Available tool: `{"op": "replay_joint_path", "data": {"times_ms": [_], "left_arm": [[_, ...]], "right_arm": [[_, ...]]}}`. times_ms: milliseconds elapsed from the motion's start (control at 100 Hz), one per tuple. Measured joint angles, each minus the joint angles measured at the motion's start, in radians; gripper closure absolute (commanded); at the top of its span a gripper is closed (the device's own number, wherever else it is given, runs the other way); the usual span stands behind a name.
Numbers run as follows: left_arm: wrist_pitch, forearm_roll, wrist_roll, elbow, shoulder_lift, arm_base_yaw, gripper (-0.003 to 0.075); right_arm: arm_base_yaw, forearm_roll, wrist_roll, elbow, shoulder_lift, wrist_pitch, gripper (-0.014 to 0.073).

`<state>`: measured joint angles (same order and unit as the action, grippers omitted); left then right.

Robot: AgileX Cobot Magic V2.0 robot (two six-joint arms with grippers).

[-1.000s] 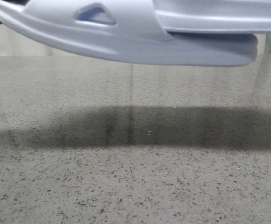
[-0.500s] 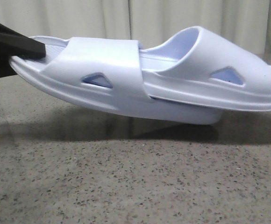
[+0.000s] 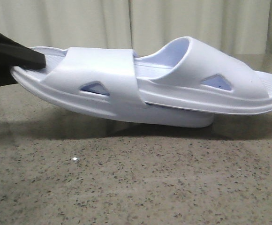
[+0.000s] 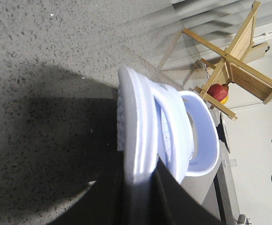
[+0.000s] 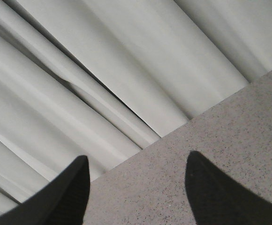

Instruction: Insert blue slippers together front up

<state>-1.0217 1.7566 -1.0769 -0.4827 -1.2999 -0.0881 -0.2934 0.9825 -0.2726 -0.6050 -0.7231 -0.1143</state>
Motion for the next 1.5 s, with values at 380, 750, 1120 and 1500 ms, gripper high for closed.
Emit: {"op": "replay_joint_path", "data": {"times_ms": [380, 750, 1120, 1500], "left_arm": [[0.016, 0.000, 0.002, 0.000, 0.000, 0.000, 0.0704], [0.022, -0.008, 0.026, 0.000, 0.000, 0.000, 0.0675], [0.022, -0.011, 0.029, 0.000, 0.000, 0.000, 0.0356], [0.061, -0.031, 0.030, 0.000, 0.000, 0.000, 0.0341]], "right_arm": [[0.000, 0.000, 0.000, 0.000, 0.000, 0.002, 0.0206], [0.000, 0.000, 0.000, 0.000, 0.000, 0.007, 0.0206], [0.000, -0.001, 0.000, 0.000, 0.000, 0.007, 0.0206], [0.000, -0.002, -0.001, 0.000, 0.000, 0.015, 0.0206]]}}
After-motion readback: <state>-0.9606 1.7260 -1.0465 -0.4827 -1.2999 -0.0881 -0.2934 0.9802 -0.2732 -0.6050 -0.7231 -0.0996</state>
